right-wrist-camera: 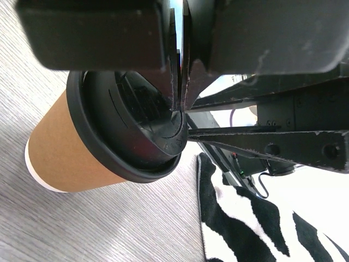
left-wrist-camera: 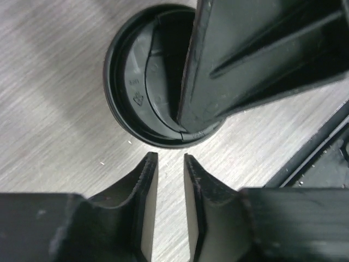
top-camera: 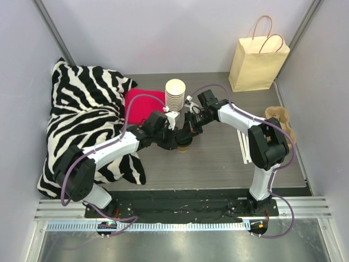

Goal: Pack the takeout coffee

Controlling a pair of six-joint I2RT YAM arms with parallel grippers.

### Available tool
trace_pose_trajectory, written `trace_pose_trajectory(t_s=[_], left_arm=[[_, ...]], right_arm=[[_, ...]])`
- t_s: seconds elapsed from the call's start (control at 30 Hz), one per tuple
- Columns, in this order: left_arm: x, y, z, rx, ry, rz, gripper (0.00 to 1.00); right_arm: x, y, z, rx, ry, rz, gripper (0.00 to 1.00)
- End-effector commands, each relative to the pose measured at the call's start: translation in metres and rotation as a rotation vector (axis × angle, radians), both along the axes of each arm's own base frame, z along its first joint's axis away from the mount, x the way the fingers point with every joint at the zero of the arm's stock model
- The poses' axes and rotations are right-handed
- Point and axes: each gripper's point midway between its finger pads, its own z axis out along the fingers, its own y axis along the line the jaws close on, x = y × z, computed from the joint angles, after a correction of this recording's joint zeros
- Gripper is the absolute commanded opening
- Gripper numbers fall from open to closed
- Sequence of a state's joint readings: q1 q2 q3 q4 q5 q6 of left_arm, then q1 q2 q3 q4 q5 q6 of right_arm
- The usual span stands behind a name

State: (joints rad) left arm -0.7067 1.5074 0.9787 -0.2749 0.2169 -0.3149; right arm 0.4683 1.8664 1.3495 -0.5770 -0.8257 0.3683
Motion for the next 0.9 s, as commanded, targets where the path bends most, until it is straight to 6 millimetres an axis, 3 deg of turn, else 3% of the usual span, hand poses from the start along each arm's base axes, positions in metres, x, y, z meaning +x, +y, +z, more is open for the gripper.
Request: trace_pose_trajectory(t_s=[0.0,0.03,0.17,0.37,0.4,0.5,0.53,0.6,0.63,0.67,0.7,0.8,0.87], left_arm=[[-0.014,-0.004,0.026,-0.078,-0.011,-0.039,0.35],[-0.022,-0.007,0.041,-0.127,-0.017,-0.067,0.39],[-0.033,-0.007,0.064,-0.204,-0.009,-0.074,0.50],[-0.011,-0.013,0.102,-0.337,-0.006,-0.002,0.58],[-0.009,-0.016,0.105,-0.344,0.000,-0.001,0.59],[-0.002,-0.029,0.109,-0.381,0.037,0.006,0.61],[0.001,-0.033,0.110,-0.393,0.037,0.006,0.61],[0.006,-0.037,0.104,-0.395,0.063,0.023,0.62],[0.009,-0.039,0.105,-0.402,0.064,0.025,0.62],[0.010,-0.041,0.104,-0.410,0.081,0.035,0.61],[0.010,-0.045,0.097,-0.412,0.108,0.030,0.61],[0.013,-0.050,0.086,-0.418,0.150,0.052,0.58],[0.017,-0.051,0.081,-0.415,0.151,0.065,0.57]], right_arm=[[0.006,0.002,0.007,0.013,-0.044,0.030,0.06],[0.008,0.004,0.015,0.034,-0.061,0.037,0.07],[0.011,0.009,0.052,0.118,-0.113,0.062,0.16],[0.015,-0.012,0.105,0.209,-0.170,0.012,0.29],[0.016,-0.018,0.107,0.205,-0.163,-0.012,0.39],[0.011,-0.042,0.098,0.176,-0.129,-0.089,0.56],[0.007,-0.053,0.083,0.156,-0.076,-0.129,0.59],[0.003,-0.063,0.079,0.153,-0.072,-0.175,0.62],[-0.005,-0.068,0.067,0.141,-0.011,-0.218,0.65],[0.000,-0.071,0.067,0.159,-0.031,-0.246,0.68],[-0.008,-0.073,0.060,0.164,-0.001,-0.262,0.70],[-0.010,-0.069,0.055,0.222,0.062,-0.322,0.71],[-0.002,-0.062,0.061,0.286,0.089,-0.366,0.73]])
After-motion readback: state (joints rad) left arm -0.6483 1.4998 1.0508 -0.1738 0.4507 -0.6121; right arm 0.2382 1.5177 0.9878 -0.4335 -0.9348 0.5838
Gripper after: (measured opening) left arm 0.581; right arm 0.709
